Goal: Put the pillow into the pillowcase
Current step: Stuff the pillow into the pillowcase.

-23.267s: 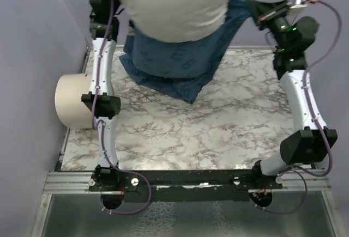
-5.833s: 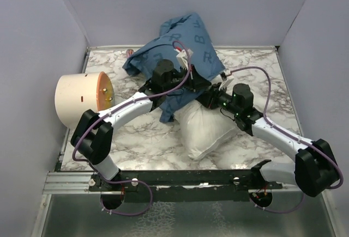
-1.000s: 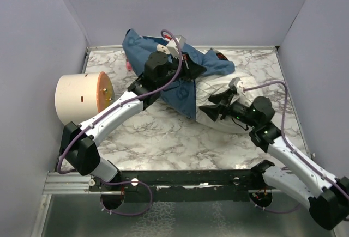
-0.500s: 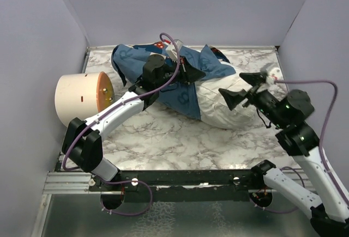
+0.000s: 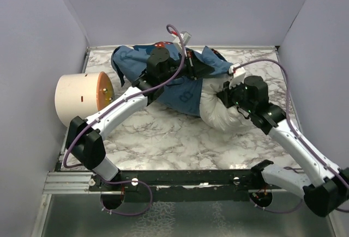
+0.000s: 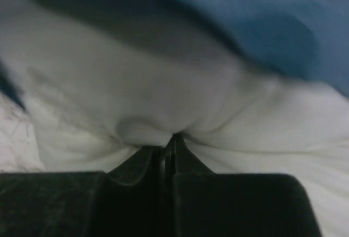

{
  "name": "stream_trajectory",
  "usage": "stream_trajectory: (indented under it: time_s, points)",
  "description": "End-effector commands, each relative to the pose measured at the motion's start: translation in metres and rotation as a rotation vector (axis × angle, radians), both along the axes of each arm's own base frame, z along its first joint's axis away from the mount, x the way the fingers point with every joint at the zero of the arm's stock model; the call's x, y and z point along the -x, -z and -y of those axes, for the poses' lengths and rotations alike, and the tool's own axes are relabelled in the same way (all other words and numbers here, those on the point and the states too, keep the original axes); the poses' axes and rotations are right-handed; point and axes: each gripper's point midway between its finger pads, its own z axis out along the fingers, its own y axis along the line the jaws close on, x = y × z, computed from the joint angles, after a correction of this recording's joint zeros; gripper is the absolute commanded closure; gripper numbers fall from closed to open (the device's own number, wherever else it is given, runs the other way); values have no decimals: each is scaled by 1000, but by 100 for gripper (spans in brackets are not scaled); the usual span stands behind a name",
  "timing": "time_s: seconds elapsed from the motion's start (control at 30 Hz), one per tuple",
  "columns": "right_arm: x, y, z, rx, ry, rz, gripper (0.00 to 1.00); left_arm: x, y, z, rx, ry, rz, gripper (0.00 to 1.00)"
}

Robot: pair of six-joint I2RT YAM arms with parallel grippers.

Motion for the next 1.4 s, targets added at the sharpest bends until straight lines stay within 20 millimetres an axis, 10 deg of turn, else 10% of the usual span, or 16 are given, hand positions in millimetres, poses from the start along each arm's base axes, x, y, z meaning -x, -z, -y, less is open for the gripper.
stream_trajectory:
  time_s: [0.0, 0.2, 0.33, 0.47, 0.7, 0.83, 1.1, 1.23, 1.37]
  points:
    - [-38, -10, -46, -188, -55, 17, 99, 77, -143, 15, 274, 165, 273, 100]
    - [-23, -183, -75, -691, -262, 532, 99, 99, -209, 7, 415, 164, 346, 100]
    - [3, -242, -71, -879, -353, 710, 99, 97, -223, 10, 487, 185, 337, 100]
    - [13, -233, -88, -957, -389, 706, 99, 80, -208, 29, 520, 244, 261, 100]
    - [-3, -159, -93, -1000, -274, 594, 99, 88, -205, 47, 637, 433, 125, 100]
    - [18, -187, -76, -959, -278, 709, 99, 91, -184, 50, 609, 441, 80, 100]
    - [66, -254, -34, -829, -254, 923, 99, 36, -115, 46, 509, 299, -49, 100]
    - [10, -206, -22, -765, 11, 754, 99, 69, -120, 74, 506, 424, -63, 100]
    - [0, -156, -57, -703, -104, 620, 99, 120, -160, 86, 464, 494, 61, 100]
